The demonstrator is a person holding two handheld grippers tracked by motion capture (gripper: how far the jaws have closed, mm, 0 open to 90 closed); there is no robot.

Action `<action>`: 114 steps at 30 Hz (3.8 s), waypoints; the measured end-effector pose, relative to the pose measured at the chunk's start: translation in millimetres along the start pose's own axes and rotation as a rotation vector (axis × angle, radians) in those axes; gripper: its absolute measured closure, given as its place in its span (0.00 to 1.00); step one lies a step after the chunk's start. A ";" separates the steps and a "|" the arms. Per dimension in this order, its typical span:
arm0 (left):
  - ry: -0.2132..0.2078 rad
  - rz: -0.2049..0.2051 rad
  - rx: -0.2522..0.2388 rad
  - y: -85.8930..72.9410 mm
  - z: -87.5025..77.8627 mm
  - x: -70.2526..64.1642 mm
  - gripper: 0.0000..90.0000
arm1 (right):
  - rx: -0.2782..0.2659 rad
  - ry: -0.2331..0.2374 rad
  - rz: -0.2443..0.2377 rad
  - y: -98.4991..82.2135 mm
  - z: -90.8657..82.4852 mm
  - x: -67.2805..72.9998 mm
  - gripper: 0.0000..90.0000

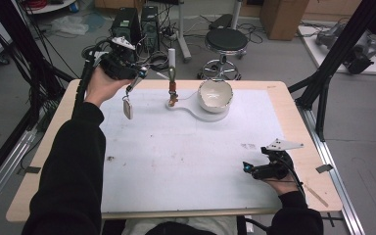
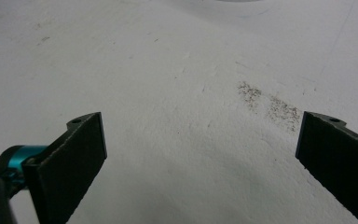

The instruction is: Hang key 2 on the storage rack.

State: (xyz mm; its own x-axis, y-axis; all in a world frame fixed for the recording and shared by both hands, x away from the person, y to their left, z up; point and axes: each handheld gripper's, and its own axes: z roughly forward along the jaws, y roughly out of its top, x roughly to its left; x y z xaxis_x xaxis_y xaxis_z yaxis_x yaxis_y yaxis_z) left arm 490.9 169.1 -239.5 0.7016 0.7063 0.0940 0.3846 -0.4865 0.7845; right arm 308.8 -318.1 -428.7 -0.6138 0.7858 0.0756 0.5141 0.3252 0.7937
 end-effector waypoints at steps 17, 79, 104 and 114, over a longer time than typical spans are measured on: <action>0.122 -0.015 -0.106 37.1 29.8 -4.6 0.82 | -0.005 0.011 0.006 -0.8 -2.1 2.2 0.01; 0.302 -0.370 -0.336 47.0 85.0 5.6 0.82 | -0.020 0.007 0.019 -6.1 -8.7 -2.1 0.04; 0.128 -0.394 -0.262 32.4 94.0 9.8 0.80 | -0.021 0.000 0.022 -6.9 -9.1 -3.5 0.04; 0.096 -0.502 -0.279 15.4 71.9 27.5 0.49 | -0.017 0.003 0.021 -5.6 -7.2 -1.1 0.04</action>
State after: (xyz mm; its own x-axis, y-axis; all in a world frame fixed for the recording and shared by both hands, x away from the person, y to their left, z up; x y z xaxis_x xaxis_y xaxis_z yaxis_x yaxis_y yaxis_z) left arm 559.2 144.1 -268.8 0.4113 0.8655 -0.2860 0.4746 0.0646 0.8779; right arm 302.4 -324.6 -428.8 -0.6050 0.7906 0.0942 0.5165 0.2997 0.8021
